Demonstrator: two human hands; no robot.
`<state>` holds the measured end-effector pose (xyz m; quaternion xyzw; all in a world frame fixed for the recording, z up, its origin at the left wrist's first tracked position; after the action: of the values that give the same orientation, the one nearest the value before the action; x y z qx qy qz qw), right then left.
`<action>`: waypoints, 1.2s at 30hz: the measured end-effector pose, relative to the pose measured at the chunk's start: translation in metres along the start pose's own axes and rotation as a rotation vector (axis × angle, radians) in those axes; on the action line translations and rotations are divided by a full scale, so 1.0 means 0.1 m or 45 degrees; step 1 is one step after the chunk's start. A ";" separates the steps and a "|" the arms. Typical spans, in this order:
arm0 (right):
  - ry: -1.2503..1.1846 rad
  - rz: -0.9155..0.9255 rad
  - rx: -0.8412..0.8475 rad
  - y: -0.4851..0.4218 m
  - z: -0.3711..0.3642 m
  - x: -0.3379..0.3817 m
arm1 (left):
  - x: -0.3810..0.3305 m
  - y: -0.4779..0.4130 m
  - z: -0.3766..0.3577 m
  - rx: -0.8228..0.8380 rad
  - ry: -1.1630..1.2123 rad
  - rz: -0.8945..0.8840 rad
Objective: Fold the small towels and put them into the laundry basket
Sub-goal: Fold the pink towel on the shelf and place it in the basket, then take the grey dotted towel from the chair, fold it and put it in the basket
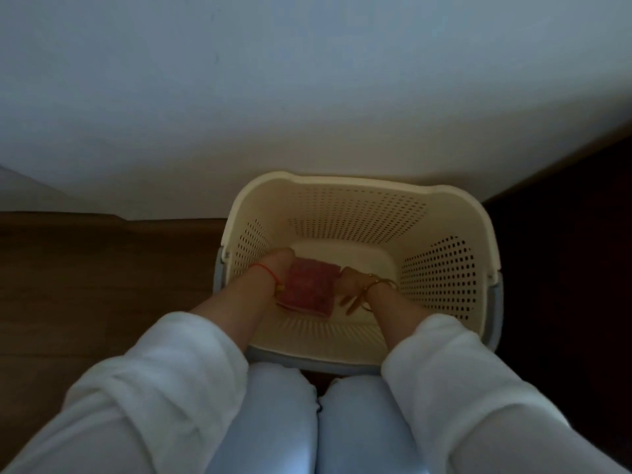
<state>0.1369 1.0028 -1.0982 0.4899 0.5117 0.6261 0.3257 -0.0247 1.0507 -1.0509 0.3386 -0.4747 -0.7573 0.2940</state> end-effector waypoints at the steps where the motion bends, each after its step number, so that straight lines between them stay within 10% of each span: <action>1: 0.019 0.011 -0.036 0.12 0.02 0.02 | -0.02 0.08 -0.01 0.045 0.125 0.020; 9: -0.356 0.420 -0.336 2.02 0.18 0.57 | -0.37 2.03 0.47 0.236 0.446 -0.227; 21: -0.607 0.784 -0.204 5.89 -0.49 1.47 | -0.22 5.77 1.92 -0.058 0.611 -0.751; 36: -0.033 0.970 0.272 7.79 -2.32 1.61 | 1.74 8.12 2.59 -0.661 1.390 -0.693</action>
<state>-0.0596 0.8689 -0.3040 0.6838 0.3512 0.6392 0.0237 -0.2335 0.7460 -0.2637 0.6997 0.0430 -0.6140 0.3626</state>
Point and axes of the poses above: each hand's wrist, its own y-axis away from the middle knuckle, its own z-axis out of the back of the hand, x = y × z, the point moved 4 cm from there along -y, towards the middle knuckle, and after that the axes turned 15 degrees about -y, right-handed, at the moved point
